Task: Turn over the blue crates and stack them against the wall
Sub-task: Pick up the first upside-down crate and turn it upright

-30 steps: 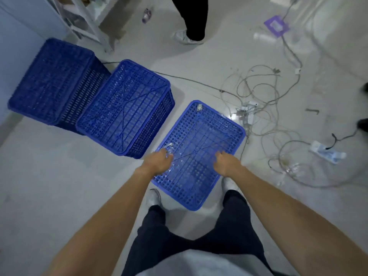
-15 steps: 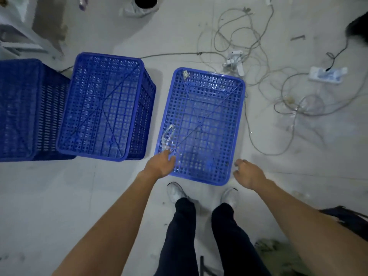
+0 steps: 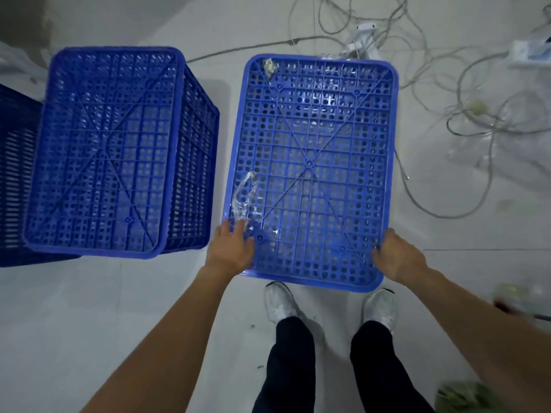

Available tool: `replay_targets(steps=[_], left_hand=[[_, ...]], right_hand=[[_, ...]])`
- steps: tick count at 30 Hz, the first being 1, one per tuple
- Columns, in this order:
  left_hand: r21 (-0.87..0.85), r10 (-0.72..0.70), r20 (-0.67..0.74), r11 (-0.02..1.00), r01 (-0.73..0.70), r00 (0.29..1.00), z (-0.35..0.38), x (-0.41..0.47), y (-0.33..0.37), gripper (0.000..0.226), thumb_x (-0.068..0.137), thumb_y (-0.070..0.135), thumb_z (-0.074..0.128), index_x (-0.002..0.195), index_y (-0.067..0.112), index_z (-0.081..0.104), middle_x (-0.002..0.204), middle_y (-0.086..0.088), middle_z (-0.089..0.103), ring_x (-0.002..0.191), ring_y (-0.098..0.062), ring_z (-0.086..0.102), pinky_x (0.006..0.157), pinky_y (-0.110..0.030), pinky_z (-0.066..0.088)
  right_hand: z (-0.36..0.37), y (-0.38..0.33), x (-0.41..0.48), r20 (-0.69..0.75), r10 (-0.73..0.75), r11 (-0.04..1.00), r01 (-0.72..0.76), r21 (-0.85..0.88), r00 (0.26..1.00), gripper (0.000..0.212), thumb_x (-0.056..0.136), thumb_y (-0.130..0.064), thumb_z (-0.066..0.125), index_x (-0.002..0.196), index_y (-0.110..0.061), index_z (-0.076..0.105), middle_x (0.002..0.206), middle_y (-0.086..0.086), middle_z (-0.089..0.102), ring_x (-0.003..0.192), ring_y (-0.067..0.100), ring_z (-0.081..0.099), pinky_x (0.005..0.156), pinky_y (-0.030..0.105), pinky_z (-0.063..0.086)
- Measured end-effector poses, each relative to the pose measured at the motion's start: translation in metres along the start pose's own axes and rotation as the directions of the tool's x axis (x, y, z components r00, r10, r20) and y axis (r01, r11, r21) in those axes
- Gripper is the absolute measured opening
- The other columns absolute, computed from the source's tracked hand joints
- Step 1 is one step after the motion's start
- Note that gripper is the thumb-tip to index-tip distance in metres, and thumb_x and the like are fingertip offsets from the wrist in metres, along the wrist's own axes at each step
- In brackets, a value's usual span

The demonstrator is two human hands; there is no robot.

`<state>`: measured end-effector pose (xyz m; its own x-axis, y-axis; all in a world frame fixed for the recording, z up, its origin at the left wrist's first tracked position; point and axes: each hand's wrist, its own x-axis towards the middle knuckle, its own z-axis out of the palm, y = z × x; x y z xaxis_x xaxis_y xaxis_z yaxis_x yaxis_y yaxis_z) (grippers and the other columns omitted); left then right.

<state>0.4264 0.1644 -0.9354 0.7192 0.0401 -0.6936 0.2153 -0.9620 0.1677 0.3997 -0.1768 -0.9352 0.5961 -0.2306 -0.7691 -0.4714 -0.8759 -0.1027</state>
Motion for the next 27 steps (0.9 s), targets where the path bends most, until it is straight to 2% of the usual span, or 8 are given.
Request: replay_targets(steps=[3,6,11,15,19,21,24,27], left_hand=[[-0.101,-0.044,-0.076,0.994,0.037,0.996,0.012,0.012,-0.013,0.065,0.102,0.038,0.042,0.157,0.018,0.014,0.163,-0.017,0.008,0.149,-0.036,0.014,0.115,-0.047,0.026],[-0.215,-0.134,-0.117,0.971,0.107,0.984,0.02,0.024,-0.025,0.071,0.101,0.039,0.046,0.158,0.016,0.009,0.162,-0.014,0.017,0.146,-0.034,0.025,0.111,-0.048,0.033],[-0.144,-0.149,-0.076,0.98,0.137,0.986,0.029,0.028,-0.03,0.071,0.102,0.033,0.045,0.158,0.016,0.004,0.158,-0.013,0.026,0.128,-0.034,0.049,0.096,-0.044,0.044],[-0.157,-0.158,-0.096,0.977,0.142,0.983,0.029,0.03,-0.028,0.072,0.101,0.029,0.048,0.157,0.019,0.004,0.153,-0.015,0.031,0.124,-0.035,0.05,0.093,-0.043,0.045],[-0.248,-0.195,-0.048,0.952,0.177,0.98,0.029,0.033,-0.025,0.075,0.1,0.033,0.049,0.157,0.023,0.003,0.149,-0.018,0.031,0.121,-0.036,0.049,0.096,-0.044,0.044],[-0.315,-0.24,0.016,0.92,0.233,0.971,0.023,0.035,-0.015,0.078,0.099,0.04,0.05,0.157,0.027,0.0,0.153,-0.019,0.024,0.129,-0.038,0.044,0.103,-0.046,0.042],[-0.434,-0.282,0.091,0.852,0.293,0.955,0.017,0.036,0.003,0.085,0.096,0.047,0.054,0.157,0.03,-0.003,0.158,-0.02,0.013,0.141,-0.038,0.029,0.111,-0.045,0.035],[-0.468,-0.27,0.107,0.835,0.288,0.957,0.018,0.037,0.021,0.089,0.093,0.05,0.057,0.157,0.03,-0.002,0.159,-0.017,0.015,0.14,-0.038,0.031,0.108,-0.043,0.04]], right_hand=[[0.017,-0.001,0.012,-0.055,0.055,0.997,-0.052,0.06,0.997,0.035,0.096,-0.028,0.051,0.121,-0.005,0.043,0.117,0.014,0.053,0.098,0.037,0.06,0.08,0.042,0.048],[0.024,-0.001,0.023,-0.171,0.131,0.988,-0.114,0.106,0.976,0.036,0.097,-0.031,0.049,0.121,-0.004,0.044,0.118,0.014,0.05,0.097,0.039,0.06,0.075,0.041,0.046],[0.023,0.001,0.044,-0.216,0.193,0.969,-0.152,0.193,0.957,0.038,0.1,-0.028,0.044,0.127,-0.002,0.043,0.126,0.016,0.047,0.1,0.041,0.058,0.073,0.04,0.041],[0.019,0.004,0.06,-0.125,0.223,0.943,-0.181,0.281,0.967,0.031,0.096,-0.023,0.047,0.119,-0.002,0.046,0.113,0.016,0.058,0.094,0.038,0.059,0.079,0.043,0.049],[0.014,0.005,0.066,-0.117,0.234,0.927,-0.186,0.326,0.965,0.019,0.09,-0.017,0.052,0.103,-0.004,0.052,0.095,0.012,0.061,0.075,0.031,0.061,0.063,0.035,0.047],[0.01,0.011,0.068,-0.111,0.216,0.929,-0.169,0.329,0.97,0.017,0.092,-0.02,0.053,0.1,-0.004,0.054,0.088,0.01,0.06,0.068,0.025,0.057,0.057,0.032,0.042],[0.001,0.021,0.067,-0.127,0.172,0.934,-0.121,0.336,0.977,0.017,0.096,-0.021,0.055,0.096,-0.004,0.054,0.08,0.006,0.054,0.063,0.018,0.051,0.052,0.03,0.033],[-0.017,0.032,0.062,-0.165,0.15,0.934,-0.085,0.348,0.975,0.02,0.096,-0.021,0.056,0.083,-0.005,0.053,0.076,0.009,0.057,0.061,0.021,0.053,0.05,0.029,0.033]])
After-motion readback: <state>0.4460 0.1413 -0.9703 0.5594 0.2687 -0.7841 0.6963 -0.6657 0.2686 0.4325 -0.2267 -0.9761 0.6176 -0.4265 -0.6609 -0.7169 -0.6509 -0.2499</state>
